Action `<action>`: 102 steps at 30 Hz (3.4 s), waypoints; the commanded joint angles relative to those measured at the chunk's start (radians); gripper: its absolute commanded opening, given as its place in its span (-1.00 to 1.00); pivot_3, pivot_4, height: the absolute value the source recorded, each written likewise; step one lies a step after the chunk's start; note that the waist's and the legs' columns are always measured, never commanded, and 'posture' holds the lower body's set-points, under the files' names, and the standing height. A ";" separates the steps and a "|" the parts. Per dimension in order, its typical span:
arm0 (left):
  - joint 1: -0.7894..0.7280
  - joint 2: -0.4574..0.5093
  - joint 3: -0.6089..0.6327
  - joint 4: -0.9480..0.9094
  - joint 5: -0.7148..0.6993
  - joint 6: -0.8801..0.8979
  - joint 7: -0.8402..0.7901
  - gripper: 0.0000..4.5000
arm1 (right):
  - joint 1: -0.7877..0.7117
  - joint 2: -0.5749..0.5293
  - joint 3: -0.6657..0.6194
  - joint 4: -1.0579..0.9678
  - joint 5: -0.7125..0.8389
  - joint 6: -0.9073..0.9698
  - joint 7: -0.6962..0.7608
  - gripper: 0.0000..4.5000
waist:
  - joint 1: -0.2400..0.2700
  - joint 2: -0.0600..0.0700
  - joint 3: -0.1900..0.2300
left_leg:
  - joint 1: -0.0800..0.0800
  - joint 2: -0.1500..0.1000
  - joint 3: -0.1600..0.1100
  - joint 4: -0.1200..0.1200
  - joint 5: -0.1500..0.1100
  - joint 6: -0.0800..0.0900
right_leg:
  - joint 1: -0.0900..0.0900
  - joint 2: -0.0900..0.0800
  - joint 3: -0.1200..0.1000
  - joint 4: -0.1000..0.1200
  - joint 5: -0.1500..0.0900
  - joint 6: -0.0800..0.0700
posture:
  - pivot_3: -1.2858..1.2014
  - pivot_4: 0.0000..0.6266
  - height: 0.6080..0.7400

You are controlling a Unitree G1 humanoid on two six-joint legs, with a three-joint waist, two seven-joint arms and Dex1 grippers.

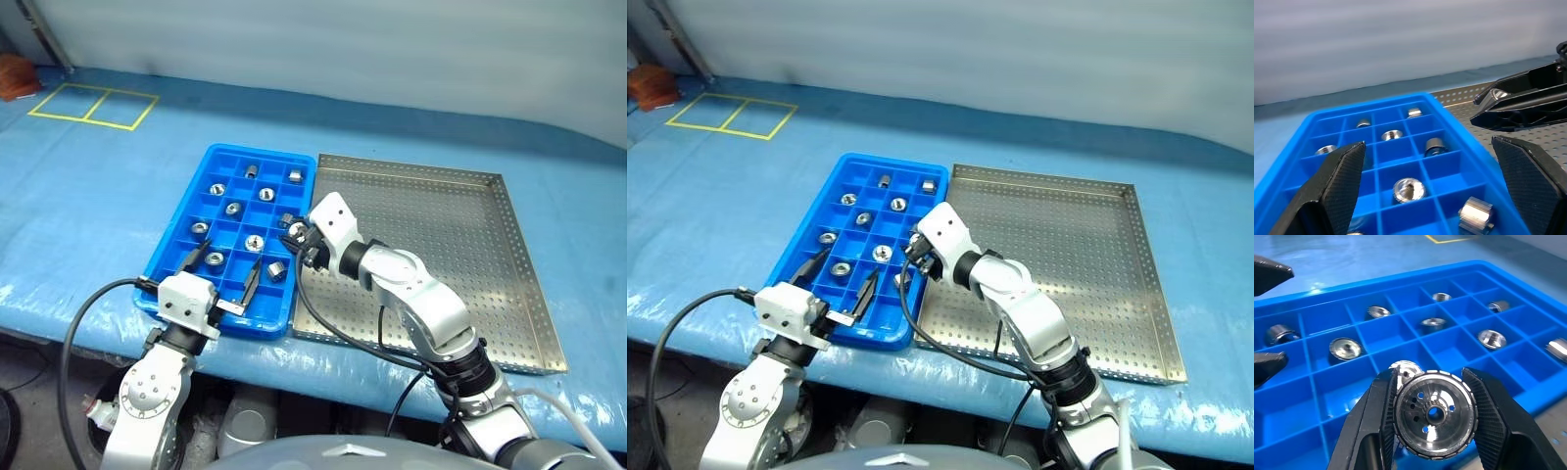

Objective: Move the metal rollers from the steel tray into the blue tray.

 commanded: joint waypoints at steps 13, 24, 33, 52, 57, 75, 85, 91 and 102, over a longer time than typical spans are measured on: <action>0.082 0.031 0.023 -0.049 -0.109 -0.055 -0.097 1.00 | 0.058 0.011 0.078 0.013 0.015 -0.053 0.096 -0.23 | 0.210 -0.002 -0.001 | -0.004 0.001 0.002 0.001 -0.002 -0.003 | -0.010 -0.001 -0.003 0.000 -0.004 -0.005 | 0.52 -0.52 1.00; 0.087 0.069 0.021 -0.030 -0.157 -0.058 -0.165 1.00 | 0.110 -0.042 0.038 -0.027 0.023 -0.013 0.102 -0.23 | 0.305 -0.003 -0.002 | -0.013 0.001 0.000 0.004 -0.002 -0.004 | -0.016 -0.001 -0.007 0.000 -0.003 -0.004 | 0.48 -0.52 1.00; 0.057 0.080 0.023 0.035 -0.173 -0.080 -0.213 1.00 | 0.138 -0.085 0.008 -0.089 0.047 0.034 0.099 0.21 | 0.314 -0.003 -0.002 | -0.014 0.001 0.000 0.005 -0.002 -0.004 | -0.014 -0.002 -0.009 0.001 -0.002 -0.003 | 0.46 -0.52 1.00; -0.058 0.113 0.015 0.094 -0.196 -0.068 -0.294 1.00 | 0.180 -0.099 -0.083 -0.201 0.059 0.031 0.034 1.00 | 0.248 -0.003 -0.003 | -0.014 0.002 -0.001 0.007 -0.002 -0.004 | -0.012 -0.001 -0.010 0.002 -0.002 -0.003 | 0.35 -0.52 1.00; -0.078 0.116 0.006 0.088 -0.196 -0.045 -0.298 1.00 | 0.195 -0.102 -0.083 -0.214 0.060 0.033 0.020 1.00 | 0.206 -0.003 -0.003 | -0.014 0.002 -0.002 0.007 -0.002 -0.004 | -0.010 -0.001 -0.009 0.002 -0.001 -0.001 | 0.35 -0.52 1.00; -0.107 0.115 -0.027 0.041 -0.162 0.011 -0.260 1.00 | 0.203 -0.105 -0.080 -0.207 0.064 0.033 0.015 1.00 | 0.110 -0.003 -0.003 | -0.010 0.002 -0.006 0.009 -0.002 -0.004 | -0.004 0.001 -0.009 0.003 -0.001 -0.002 | 0.35 -0.52 1.00; -0.117 0.123 -0.035 0.033 -0.167 0.026 -0.262 1.00 | 0.207 -0.106 -0.077 -0.208 0.065 0.033 0.011 1.00 | 0.090 -0.003 -0.003 | -0.003 0.002 -0.005 0.008 -0.002 -0.004 | 0.001 0.001 -0.009 0.003 -0.003 -0.006 | 0.35 -0.52 1.00; -0.116 0.128 -0.037 0.035 -0.172 0.025 -0.266 1.00 | 0.206 -0.106 -0.073 -0.206 0.065 0.033 0.009 1.00 | 0.080 -0.003 -0.003 | -0.003 0.002 -0.005 0.008 -0.002 -0.004 | 0.002 0.001 -0.009 0.003 -0.003 -0.006 | 0.35 -0.52 1.00; -0.110 0.132 -0.040 0.035 -0.176 0.023 -0.269 1.00 | 0.206 -0.106 -0.069 -0.206 0.064 0.031 0.009 1.00 | 0.060 -0.003 -0.003 | -0.003 0.002 -0.006 0.008 -0.002 -0.004 | 0.002 0.001 -0.009 0.003 -0.003 -0.006 | 0.35 -0.52 1.00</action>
